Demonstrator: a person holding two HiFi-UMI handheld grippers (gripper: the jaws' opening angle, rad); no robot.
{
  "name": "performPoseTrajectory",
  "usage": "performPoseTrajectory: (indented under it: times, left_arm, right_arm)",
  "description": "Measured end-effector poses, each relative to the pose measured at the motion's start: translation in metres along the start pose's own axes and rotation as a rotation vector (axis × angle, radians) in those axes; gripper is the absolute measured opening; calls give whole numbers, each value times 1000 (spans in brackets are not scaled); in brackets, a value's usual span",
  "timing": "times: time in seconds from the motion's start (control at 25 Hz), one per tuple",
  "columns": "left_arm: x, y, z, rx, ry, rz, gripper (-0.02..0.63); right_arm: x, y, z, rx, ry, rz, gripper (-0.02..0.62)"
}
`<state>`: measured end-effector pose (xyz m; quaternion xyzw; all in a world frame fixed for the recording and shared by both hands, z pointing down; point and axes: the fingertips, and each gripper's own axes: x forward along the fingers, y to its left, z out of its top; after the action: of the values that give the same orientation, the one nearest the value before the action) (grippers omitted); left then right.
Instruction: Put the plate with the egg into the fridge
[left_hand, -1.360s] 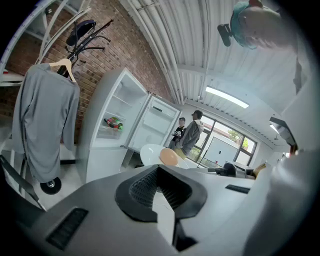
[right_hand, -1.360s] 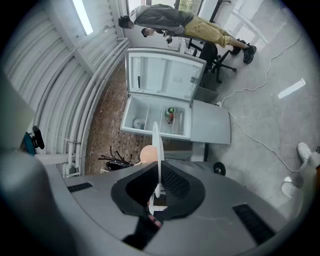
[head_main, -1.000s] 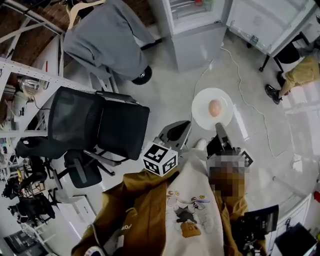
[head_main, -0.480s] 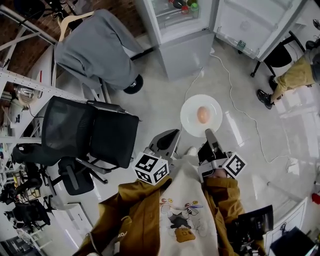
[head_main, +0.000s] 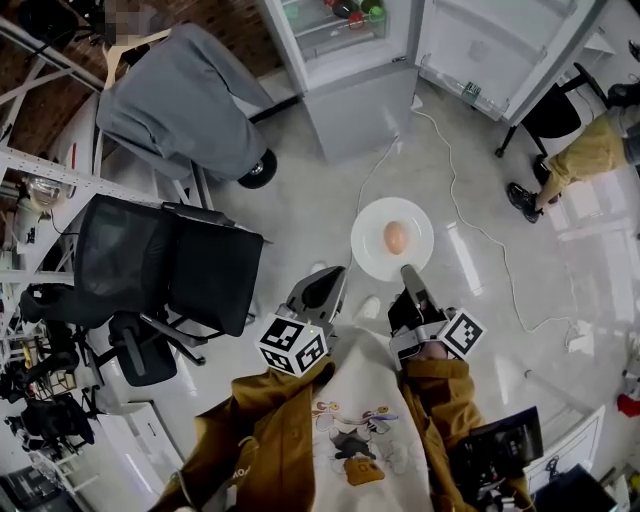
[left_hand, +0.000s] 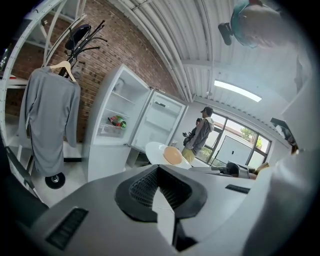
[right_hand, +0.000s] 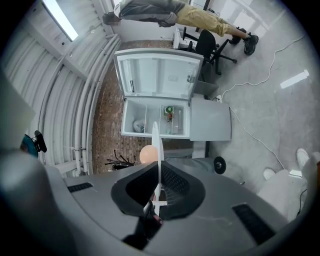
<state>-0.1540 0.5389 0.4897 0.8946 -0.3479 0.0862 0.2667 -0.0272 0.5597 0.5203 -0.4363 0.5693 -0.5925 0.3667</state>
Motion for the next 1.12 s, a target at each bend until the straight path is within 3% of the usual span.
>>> performPoseTrajectory:
  times: [0.28, 0.68, 0.88, 1.12]
  left_arm:
    - [23, -7, 0, -5, 9, -16, 6]
    - [55, 17, 11, -42, 24, -57, 6]
    - [78, 47, 25, -64, 36, -62, 6]
    - [112, 88, 69, -72, 26, -90, 6]
  right_arm:
    - [6, -2, 20, 1, 7, 6, 20]
    - [43, -5, 36, 3, -2, -15, 20]
    - [81, -5, 45, -4, 2, -23, 20]
    - [138, 4, 59, -2, -11, -41, 20]
